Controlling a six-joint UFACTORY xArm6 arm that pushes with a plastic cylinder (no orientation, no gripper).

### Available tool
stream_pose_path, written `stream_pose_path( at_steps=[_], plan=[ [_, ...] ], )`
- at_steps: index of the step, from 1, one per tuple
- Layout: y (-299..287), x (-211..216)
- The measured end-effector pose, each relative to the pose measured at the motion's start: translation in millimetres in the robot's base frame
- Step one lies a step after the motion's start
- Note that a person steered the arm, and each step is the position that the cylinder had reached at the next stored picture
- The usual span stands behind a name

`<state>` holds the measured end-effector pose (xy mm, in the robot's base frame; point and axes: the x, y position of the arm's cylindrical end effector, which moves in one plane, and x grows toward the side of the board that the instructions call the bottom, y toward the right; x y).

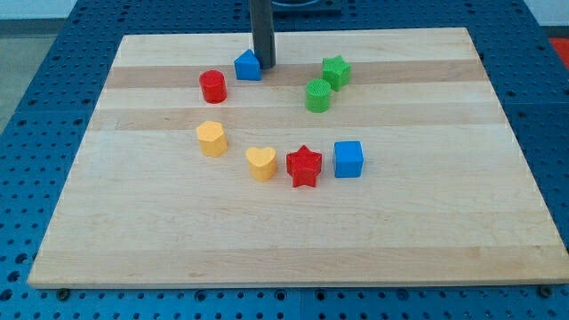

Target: Push green blocks into the red star

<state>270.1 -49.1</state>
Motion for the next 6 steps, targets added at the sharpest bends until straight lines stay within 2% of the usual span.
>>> stream_pose_path(
  at_steps=[2,3,5,6],
  plan=[
    [10.3,-55.1],
    [51.8,-63.9],
    [180.5,-37.8],
    [214.8,-18.0]
  ],
)
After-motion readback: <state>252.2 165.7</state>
